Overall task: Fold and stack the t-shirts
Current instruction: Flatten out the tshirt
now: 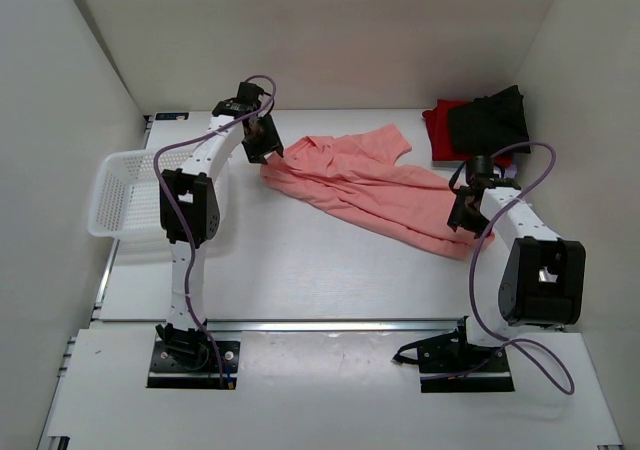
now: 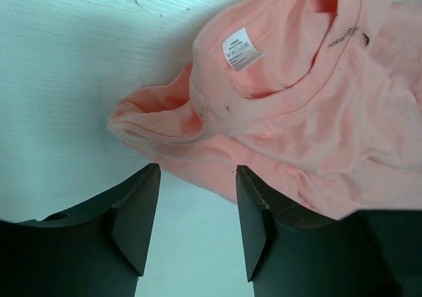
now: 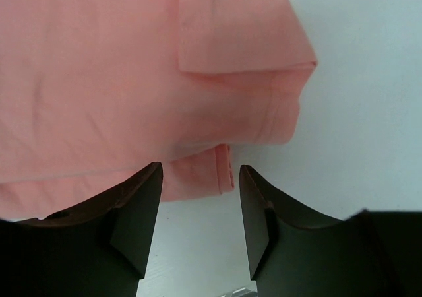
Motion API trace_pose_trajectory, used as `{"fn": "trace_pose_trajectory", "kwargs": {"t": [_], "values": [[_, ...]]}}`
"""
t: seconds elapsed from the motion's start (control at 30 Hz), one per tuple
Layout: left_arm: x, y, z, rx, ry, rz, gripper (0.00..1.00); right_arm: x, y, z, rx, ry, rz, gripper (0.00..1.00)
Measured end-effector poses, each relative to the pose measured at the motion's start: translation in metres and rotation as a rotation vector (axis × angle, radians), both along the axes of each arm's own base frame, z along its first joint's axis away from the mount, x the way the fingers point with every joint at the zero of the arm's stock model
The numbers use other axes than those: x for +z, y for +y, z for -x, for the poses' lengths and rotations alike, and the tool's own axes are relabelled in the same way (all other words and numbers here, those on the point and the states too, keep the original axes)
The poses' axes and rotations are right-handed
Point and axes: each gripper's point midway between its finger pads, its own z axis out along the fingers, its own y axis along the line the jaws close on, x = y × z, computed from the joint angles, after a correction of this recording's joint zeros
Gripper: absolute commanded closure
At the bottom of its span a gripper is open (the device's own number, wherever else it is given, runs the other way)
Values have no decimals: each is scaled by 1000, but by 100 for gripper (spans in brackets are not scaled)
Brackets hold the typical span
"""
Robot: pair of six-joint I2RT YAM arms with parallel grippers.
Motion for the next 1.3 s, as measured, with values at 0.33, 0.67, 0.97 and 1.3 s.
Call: {"fn": "trace_pose_trajectory", "kwargs": {"t": [0.33, 0.67, 0.97, 1.3], "values": [[-10, 15, -15, 57, -16, -11, 38, -18, 12, 21, -65, 104, -110, 45], [-73, -6, -39, 55, 47, 23, 84, -50, 33, 33, -92, 229, -237, 67], [-55, -29, -43, 10, 40, 109, 100, -42, 39, 25, -68, 234, -291, 100], [49, -5, 0, 59, -71, 194, 100, 52, 12, -49, -5, -57, -182, 100]]}}
